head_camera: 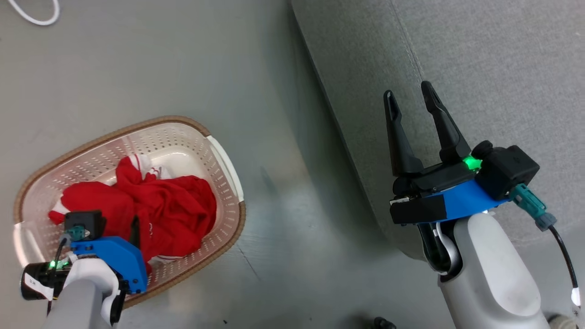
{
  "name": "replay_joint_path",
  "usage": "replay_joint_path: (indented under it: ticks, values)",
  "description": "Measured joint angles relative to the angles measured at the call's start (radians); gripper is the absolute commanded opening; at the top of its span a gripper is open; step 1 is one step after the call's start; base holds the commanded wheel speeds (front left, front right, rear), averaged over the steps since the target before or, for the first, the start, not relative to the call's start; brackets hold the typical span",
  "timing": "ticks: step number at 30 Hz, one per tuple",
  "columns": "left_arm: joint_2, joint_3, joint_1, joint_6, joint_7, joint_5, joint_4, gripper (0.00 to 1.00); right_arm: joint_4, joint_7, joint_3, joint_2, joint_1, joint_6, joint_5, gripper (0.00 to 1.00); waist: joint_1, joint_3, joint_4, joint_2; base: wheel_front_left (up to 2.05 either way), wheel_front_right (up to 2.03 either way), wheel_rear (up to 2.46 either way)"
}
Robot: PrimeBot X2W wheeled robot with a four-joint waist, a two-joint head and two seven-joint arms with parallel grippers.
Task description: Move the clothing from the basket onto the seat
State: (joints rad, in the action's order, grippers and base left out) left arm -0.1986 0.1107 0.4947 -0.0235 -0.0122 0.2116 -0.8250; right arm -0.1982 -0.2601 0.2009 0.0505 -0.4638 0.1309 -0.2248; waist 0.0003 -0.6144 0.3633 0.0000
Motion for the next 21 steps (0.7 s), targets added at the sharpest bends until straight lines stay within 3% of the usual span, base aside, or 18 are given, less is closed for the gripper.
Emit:
replay_joint_path:
  ticks: [9, 10, 11, 21]
  values:
    - [-0.058, -0.033, 0.041, 0.067, 0.063, 0.015, -0.085, 1.00, 0.020, -0.001, 0.020, 0.000, -0.017, 0.000, -0.060, 1.00, 0.0000, -0.099, 0.100, 0.0000, 0.00, 0.00, 0.00]
    - [-0.061, -0.037, 0.041, 0.074, 0.077, 0.017, -0.098, 0.47, 0.020, -0.001, 0.021, 0.000, -0.017, 0.000, -0.061, 1.00, -0.0001, -0.104, 0.109, 0.0000, 0.00, 0.00, 0.00]
    - [-0.063, -0.038, 0.040, 0.077, 0.083, 0.019, -0.105, 0.00, 0.020, -0.001, 0.021, 0.000, -0.017, 0.000, -0.065, 1.00, -0.0001, -0.109, 0.116, 0.0000, 0.00, 0.00, 0.00]
    - [-0.044, -0.038, 0.040, 0.073, 0.062, 0.050, -0.121, 0.00, 0.019, -0.001, 0.014, 0.000, -0.017, 0.000, -0.068, 1.00, -0.0002, -0.098, 0.118, 0.0000, 0.00, 0.00, 0.00]
